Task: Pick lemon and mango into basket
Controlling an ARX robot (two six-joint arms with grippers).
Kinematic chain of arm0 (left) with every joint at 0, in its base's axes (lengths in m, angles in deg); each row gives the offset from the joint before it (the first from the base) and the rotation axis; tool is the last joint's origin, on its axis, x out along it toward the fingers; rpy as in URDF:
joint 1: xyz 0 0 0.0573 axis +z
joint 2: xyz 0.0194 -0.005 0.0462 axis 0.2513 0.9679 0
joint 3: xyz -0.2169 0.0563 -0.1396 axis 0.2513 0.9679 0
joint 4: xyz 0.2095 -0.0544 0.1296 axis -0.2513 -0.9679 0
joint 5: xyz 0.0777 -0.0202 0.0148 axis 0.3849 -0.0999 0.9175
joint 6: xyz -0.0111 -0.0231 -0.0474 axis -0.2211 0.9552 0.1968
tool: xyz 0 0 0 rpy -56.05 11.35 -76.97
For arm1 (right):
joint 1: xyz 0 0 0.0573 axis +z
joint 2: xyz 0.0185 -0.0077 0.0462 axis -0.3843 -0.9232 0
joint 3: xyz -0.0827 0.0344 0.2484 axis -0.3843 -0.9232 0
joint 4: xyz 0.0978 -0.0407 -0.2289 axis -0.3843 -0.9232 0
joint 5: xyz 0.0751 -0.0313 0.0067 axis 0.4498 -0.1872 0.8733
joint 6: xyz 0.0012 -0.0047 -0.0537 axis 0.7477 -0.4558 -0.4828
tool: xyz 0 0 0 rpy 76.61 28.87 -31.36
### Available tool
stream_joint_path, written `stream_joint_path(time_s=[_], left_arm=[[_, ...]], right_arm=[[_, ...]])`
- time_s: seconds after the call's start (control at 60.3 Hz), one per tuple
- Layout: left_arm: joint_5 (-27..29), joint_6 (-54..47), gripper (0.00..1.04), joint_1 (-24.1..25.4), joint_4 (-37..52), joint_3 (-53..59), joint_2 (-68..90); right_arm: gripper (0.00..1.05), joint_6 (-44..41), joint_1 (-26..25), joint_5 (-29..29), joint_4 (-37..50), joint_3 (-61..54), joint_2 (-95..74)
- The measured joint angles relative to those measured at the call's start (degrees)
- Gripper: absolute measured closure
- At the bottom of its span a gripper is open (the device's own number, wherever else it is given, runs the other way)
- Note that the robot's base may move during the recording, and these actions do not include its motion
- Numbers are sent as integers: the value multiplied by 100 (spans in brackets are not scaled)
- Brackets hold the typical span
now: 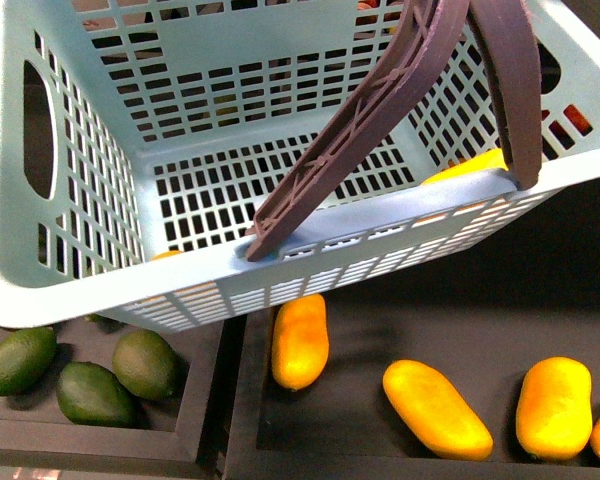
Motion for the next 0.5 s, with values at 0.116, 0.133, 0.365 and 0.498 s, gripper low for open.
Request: stream_joint_path(time_s=[0.116,0.133,0.365,0.498], left_arm=[[-42,0,100,-17,2,0,0],[-59,-2,100,-22,2,0,0],[0,13,100,-15,2,0,0],[4,7,100,-11,2,0,0]], right_arm=[[29,-1038,-105,133,1600,-772,210],[33,-1158,-122,166,1786,-909,254],[78,-1808,-326,367,2223,-2044,1049],[101,-1875,-664,743,2218,-2439,1443]])
